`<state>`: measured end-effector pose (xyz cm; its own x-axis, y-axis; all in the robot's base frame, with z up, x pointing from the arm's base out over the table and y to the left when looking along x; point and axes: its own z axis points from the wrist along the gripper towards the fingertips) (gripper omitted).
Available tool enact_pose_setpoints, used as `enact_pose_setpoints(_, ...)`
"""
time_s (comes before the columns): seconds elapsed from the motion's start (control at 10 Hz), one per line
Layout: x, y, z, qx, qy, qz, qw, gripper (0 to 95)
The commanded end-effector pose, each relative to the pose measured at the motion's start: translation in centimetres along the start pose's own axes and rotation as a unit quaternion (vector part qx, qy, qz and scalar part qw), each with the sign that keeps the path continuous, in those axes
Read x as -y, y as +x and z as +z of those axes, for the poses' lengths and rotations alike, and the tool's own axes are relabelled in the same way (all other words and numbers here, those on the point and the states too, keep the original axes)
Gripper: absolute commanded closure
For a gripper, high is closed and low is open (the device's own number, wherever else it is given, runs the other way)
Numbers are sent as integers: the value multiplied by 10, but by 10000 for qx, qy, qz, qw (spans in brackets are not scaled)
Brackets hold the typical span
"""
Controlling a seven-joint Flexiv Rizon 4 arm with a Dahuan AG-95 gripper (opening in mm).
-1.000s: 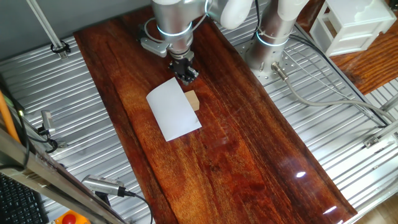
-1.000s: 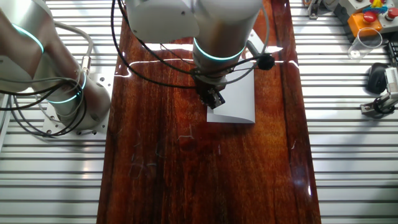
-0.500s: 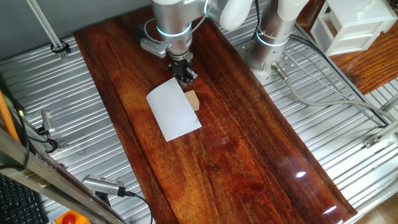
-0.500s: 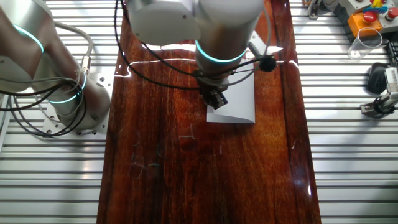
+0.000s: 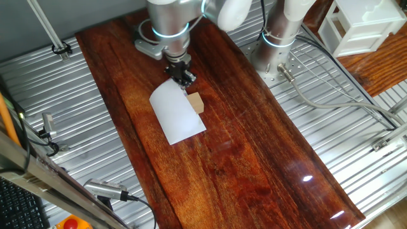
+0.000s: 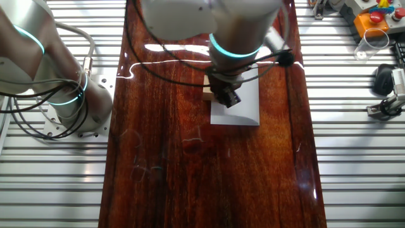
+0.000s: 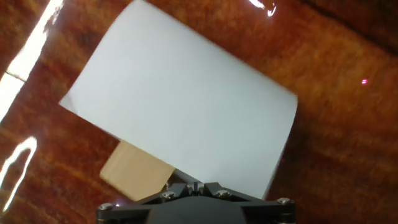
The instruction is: Unfold a piece of paper
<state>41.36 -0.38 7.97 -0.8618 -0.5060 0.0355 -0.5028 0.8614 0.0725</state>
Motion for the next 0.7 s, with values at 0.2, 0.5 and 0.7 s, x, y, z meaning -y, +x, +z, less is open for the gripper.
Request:
enact_pose_setpoints(0.2,8,-17,-11,-12,18,2,10000,950)
enact_pose_setpoints(0.5,19,-38,-15,-8,14,16,10000,950)
enact_pose_setpoints(0.7,20,-51,-20,-18,15,81,10000,950)
